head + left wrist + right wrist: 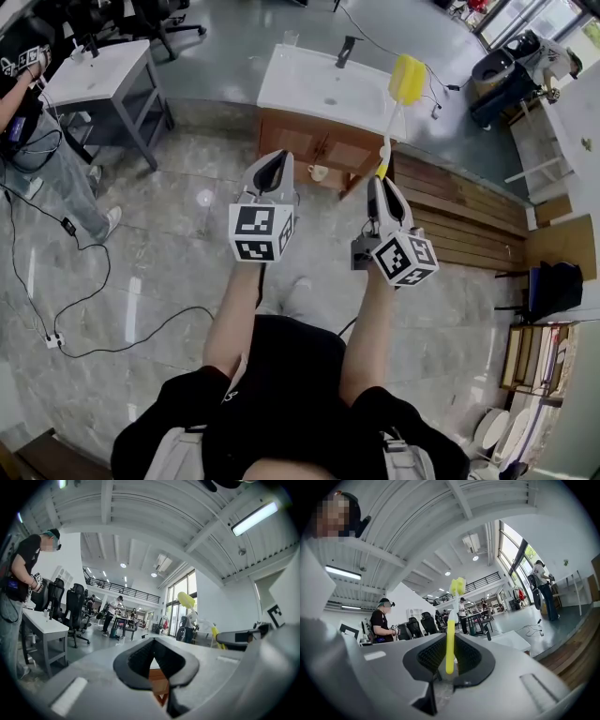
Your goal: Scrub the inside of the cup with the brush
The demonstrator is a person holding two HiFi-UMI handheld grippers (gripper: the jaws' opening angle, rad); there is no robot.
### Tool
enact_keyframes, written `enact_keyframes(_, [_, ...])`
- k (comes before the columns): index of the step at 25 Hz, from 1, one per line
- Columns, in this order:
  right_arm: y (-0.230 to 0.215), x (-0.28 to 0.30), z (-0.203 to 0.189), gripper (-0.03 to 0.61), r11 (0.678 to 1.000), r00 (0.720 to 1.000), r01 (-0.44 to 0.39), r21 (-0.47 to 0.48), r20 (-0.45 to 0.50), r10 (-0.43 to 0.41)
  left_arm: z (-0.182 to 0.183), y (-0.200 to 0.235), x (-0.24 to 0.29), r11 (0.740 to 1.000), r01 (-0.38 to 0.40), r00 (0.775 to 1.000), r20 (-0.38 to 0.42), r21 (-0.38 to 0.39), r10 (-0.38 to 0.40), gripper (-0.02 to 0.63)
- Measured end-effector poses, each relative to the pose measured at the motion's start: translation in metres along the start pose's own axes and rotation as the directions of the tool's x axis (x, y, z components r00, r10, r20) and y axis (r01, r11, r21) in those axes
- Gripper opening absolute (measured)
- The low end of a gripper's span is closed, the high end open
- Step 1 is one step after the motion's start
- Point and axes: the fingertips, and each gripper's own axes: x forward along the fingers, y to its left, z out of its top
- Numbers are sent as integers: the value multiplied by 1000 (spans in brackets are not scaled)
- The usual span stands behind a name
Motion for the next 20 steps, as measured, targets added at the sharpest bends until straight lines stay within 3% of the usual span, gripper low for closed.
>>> enact_keyframes(11, [-24,40,-11,51,999,1000,-18,45,-13,19,-13,21,33,999,-44,999,-16,16,45,-2])
enact_keyframes(20, [-70,113,-16,51,996,998,-37,80,-53,42,-25,39,108,998,-59,996,-60,31,61,-2])
